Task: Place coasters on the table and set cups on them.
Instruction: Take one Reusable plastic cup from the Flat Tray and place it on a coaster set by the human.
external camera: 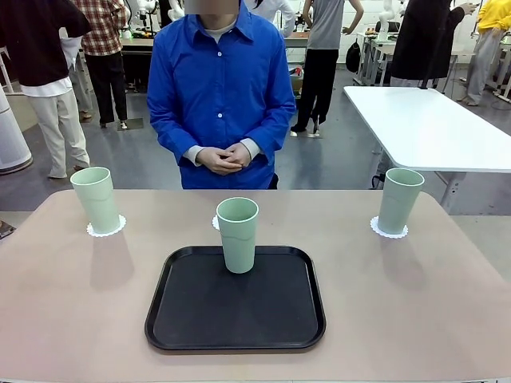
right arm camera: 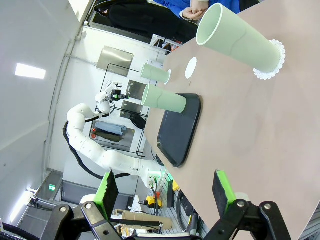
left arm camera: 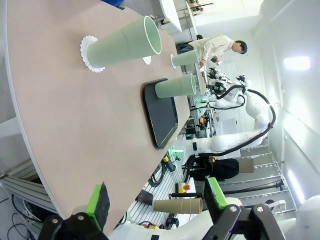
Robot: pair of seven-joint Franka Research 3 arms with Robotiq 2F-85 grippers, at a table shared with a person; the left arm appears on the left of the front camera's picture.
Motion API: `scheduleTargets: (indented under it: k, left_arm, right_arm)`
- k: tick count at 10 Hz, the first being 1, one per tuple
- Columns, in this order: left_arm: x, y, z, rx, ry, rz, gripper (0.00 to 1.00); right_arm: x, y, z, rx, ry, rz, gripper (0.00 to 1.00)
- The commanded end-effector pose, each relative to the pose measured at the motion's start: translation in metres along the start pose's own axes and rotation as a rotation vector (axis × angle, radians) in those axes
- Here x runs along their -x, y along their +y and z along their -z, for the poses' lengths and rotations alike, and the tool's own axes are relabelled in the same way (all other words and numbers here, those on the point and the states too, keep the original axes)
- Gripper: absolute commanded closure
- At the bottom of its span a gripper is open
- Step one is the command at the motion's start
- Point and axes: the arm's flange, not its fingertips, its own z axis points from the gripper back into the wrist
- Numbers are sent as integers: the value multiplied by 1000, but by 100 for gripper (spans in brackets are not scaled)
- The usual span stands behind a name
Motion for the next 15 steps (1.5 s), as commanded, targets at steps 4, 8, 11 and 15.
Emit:
scheduleTargets:
  k: [4, 8, 11, 15]
  left_arm:
    - [1, -1, -1, -4, -2, -1, 0]
    - [1, -1, -1, -4, -2, -1, 0]
    - [1, -1, -1, -4, -2, -1, 0]
    - [1, -1, -1, -4, -2, -1, 0]
  right_arm:
    - [0, 2, 0, 1, 2, -3, 0]
    - [0, 2, 0, 1, 2, -3, 0]
    - [0, 2, 0, 1, 2, -3, 0]
    - [0, 2, 0, 1, 2, -3, 0]
